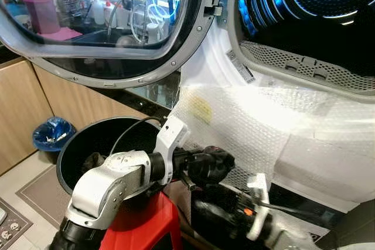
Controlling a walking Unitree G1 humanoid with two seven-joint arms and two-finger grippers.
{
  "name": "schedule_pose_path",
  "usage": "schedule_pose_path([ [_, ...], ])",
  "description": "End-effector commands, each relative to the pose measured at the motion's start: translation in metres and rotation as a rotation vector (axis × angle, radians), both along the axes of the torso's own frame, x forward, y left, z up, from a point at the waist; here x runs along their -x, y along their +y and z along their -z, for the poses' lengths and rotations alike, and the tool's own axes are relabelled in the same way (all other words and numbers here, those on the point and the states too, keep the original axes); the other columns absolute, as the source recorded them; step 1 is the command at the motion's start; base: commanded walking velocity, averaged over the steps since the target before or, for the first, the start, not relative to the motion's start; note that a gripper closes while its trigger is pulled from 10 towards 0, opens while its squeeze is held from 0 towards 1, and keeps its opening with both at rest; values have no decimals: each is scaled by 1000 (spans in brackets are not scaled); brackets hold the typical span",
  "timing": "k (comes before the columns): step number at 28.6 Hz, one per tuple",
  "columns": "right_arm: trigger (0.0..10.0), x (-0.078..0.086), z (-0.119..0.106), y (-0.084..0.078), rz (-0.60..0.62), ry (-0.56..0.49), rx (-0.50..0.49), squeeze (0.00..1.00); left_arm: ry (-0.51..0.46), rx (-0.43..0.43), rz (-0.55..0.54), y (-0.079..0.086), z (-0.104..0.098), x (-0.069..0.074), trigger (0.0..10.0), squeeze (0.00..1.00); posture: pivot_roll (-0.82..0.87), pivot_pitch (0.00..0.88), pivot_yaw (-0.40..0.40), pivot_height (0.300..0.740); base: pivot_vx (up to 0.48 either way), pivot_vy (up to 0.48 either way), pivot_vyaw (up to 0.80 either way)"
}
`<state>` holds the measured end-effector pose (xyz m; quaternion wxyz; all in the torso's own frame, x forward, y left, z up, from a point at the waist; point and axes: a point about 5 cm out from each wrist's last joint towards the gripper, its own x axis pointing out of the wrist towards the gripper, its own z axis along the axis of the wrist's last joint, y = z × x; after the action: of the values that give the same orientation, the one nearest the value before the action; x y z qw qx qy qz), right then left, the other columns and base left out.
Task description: Clothes washing
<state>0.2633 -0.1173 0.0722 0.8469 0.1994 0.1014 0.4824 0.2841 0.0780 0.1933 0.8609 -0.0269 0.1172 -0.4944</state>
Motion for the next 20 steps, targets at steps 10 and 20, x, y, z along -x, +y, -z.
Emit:
schedule_pose_path([
  [10, 10000, -31, 4, -22, 475, 34, 61, 0, -14, 2, -15, -2, -4, -5, 0, 0, -21, 42, -62, 740, 0, 0, 0],
  [20, 10000, -41, -10, -33, 568, 56, -174, 0, 17, 5, -26, -3, 0, -5, 0, 0, -14, 44, -57, 740, 0, 0, 0],
])
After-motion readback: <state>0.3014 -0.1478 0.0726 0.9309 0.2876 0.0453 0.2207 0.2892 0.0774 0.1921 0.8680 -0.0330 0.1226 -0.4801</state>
